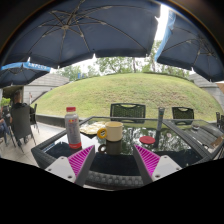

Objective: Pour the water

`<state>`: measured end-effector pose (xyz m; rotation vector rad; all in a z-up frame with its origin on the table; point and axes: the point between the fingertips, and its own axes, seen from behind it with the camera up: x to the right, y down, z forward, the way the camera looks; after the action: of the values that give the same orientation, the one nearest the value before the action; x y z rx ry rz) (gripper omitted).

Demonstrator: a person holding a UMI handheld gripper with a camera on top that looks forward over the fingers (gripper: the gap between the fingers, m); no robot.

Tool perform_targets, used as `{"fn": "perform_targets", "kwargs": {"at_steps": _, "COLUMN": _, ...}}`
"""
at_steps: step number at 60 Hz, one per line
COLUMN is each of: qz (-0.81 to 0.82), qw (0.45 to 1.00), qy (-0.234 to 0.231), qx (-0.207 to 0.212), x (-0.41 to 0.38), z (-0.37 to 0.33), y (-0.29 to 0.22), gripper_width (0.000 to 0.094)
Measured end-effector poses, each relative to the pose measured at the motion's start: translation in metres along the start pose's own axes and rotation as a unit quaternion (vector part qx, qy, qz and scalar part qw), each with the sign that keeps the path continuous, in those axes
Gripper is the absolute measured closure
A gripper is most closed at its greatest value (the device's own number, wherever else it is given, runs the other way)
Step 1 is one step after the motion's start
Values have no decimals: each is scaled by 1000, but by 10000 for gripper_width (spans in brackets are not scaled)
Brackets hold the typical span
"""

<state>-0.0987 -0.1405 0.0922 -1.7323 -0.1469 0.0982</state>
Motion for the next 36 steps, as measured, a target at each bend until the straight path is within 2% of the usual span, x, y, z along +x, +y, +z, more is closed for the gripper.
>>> {"fn": "perform_targets", "kwargs": {"at_steps": 14, "qz": -10, "qw": 1000, "qy": -4, "qx": 14, "x": -5, "z": 13, "y": -11, "gripper_width": 128}}
{"fn": "perform_targets", "kwargs": {"at_steps": 24, "qz": -28, "qw": 997, "qy": -63, "qx": 26, "x": -61, "z": 37, "y": -34, "gripper_width": 125}}
{"fn": "perform_targets", "kwargs": {"at_steps": 36, "qz": -37, "qw": 993, "qy": -107, "qx": 27, "x": -143, "z": 98, "y": -45, "gripper_width": 134}}
